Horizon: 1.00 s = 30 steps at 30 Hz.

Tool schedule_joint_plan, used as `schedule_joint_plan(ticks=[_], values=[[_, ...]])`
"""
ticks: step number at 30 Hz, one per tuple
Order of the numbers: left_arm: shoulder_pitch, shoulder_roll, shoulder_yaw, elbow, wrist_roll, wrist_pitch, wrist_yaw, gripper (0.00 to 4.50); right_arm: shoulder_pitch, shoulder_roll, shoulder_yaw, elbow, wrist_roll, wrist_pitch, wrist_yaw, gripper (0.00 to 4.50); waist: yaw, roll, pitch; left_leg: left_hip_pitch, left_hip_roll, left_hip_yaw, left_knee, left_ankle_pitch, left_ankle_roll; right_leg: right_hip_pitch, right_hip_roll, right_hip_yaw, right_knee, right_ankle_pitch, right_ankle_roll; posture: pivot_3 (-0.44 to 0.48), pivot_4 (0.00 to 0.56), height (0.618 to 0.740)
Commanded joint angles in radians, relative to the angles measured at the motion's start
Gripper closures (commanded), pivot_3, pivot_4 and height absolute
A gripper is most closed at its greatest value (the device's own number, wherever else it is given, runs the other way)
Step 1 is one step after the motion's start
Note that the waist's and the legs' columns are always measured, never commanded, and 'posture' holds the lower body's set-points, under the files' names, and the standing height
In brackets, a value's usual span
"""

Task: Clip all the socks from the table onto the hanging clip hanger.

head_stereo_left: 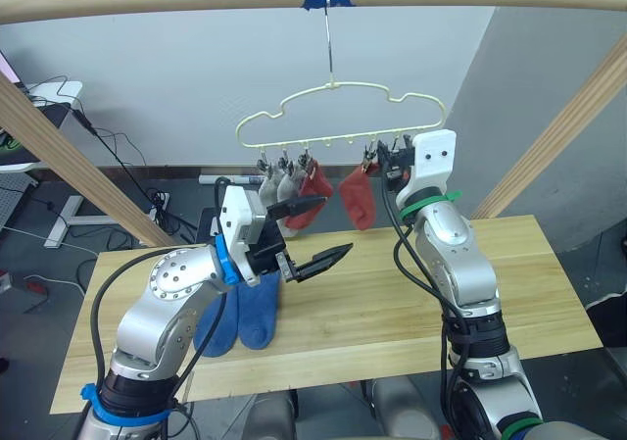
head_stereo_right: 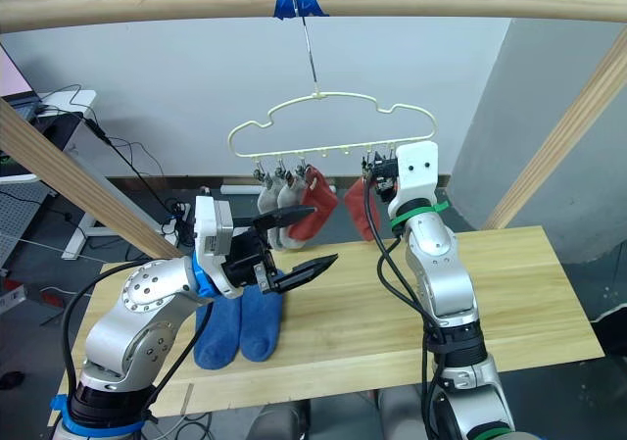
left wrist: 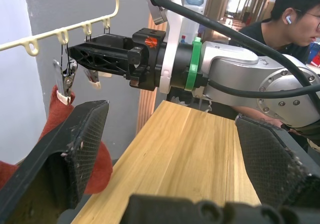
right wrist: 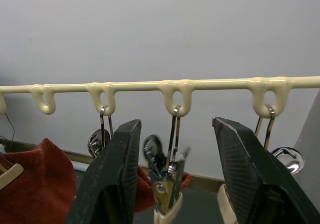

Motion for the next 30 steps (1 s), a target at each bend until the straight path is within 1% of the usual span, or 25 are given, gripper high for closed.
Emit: schedule_joint_plan(ticks=[1,12,27,30], values=[[-0.011,-0.006,0.002,-0.015,0.005,-0.016,0.007,0.0,-0.012,0.007,-0.006,-0.012,-0.003,-0.015,-0.004,2.08,0.0,0.0,0.0,0.0,0.0,0.0,0.0,0.0,0.0,0.0,0.0,0.0,0.0,0.0,0.0,-0.088,0.205,0.74],[-0.004,-0.005,-0.003,-0.021,0.005,-0.019,0.01,0.0,0.0,0.05,-0.015,-0.011,0.037,0.042,0.004,2.08,0.0,0.0,0.0,0.0,0.0,0.0,0.0,0.0,0.0,0.0,0.0,0.0,0.001,0.0,0.0,-0.084,0.199,0.74],[0.003,-0.009,-0.011,-0.026,0.009,-0.025,0.008,0.0,0.001,0.047,-0.027,-0.008,0.029,0.04,-0.029,2.08,0.0,0.0,-0.001,0.0,0.0,0.0,0.0,0.0,0.0,0.0,0.0,0.0,0.001,0.0,0.0,-0.085,0.188,0.74],[0.005,-0.007,-0.014,-0.025,0.019,-0.032,0.006,0.0,0.002,0.05,-0.025,-0.012,0.03,0.042,-0.029,2.67,0.0,0.0,-0.001,0.0,0.0,0.0,0.001,0.0,0.0,0.0,0.0,0.0,0.001,0.0,0.0,-0.084,0.187,0.74]])
